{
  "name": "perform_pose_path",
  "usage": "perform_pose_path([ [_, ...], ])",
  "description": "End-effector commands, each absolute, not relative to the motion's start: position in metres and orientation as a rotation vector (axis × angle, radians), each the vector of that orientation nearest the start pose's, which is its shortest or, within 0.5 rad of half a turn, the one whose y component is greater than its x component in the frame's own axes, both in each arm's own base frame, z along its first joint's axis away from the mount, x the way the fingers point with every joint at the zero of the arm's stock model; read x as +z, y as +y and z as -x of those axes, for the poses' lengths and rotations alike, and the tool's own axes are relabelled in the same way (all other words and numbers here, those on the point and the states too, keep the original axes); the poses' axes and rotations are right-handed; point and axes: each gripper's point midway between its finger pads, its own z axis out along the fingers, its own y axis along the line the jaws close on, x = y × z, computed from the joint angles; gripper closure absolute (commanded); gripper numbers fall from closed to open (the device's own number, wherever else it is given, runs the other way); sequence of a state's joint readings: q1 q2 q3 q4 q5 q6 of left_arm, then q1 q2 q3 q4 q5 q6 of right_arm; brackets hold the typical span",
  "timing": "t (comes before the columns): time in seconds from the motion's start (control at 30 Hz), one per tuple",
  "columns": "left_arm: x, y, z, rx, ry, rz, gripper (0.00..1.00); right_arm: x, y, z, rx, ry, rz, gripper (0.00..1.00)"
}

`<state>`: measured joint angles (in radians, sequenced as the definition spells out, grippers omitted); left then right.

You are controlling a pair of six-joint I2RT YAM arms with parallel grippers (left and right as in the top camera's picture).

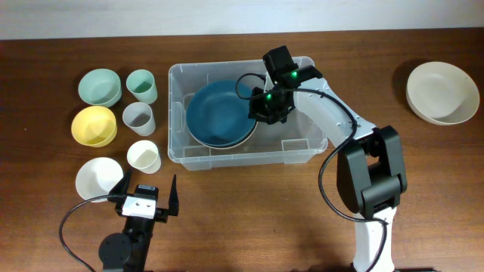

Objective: Pack container
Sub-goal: 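Lower the teal plate onto the cream bowl and release it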

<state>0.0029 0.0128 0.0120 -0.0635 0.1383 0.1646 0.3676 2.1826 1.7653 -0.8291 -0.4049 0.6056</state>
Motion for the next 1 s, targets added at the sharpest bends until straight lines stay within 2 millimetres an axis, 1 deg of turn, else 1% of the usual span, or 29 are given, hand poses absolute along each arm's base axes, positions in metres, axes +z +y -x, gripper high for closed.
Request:
perform_pose_path([
  [0.0,0.160,-0.021,-0.245,0.031,1.619,-0.237,0.01,0.067,0.244,-0.438,0.770,2.935,-0.245,0.86],
  [0.27,0.160,-0.021,-0.245,0.031,1.618,-0.237,0.01,0.069,0.245,-0.438,0.781,2.932,-0.243,0.86],
  [0.4,0.160,-0.021,-0.245,0.031,1.619,-0.236,0.01,0.074,0.243,-0.440,0.783,2.929,-0.248,0.83],
  [0.5,0.160,-0.021,-0.245,0.031,1.619,-0.236,0.00,0.083,0.240,-0.442,0.780,2.925,-0.257,0.78],
  [0.57,0.160,-0.021,-0.245,0.031,1.619,-0.237,0.00,0.093,0.238,-0.446,0.781,2.909,-0.233,0.74],
  [0.7,0.160,-0.021,-0.245,0.031,1.619,-0.237,0.01,0.114,0.233,-0.453,0.782,2.884,-0.203,0.71],
  [0.8,0.160,-0.021,-0.245,0.031,1.619,-0.237,0.01,0.127,0.232,-0.455,0.769,2.872,-0.168,0.64],
  [0.87,0.160,-0.021,-0.245,0.031,1.619,-0.236,0.01,0.132,0.232,-0.455,0.768,2.869,-0.160,0.63],
  [0.97,0.160,-0.021,-0.245,0.031,1.619,-0.237,0.01,0.132,0.230,-0.456,0.754,2.871,-0.164,0.63],
])
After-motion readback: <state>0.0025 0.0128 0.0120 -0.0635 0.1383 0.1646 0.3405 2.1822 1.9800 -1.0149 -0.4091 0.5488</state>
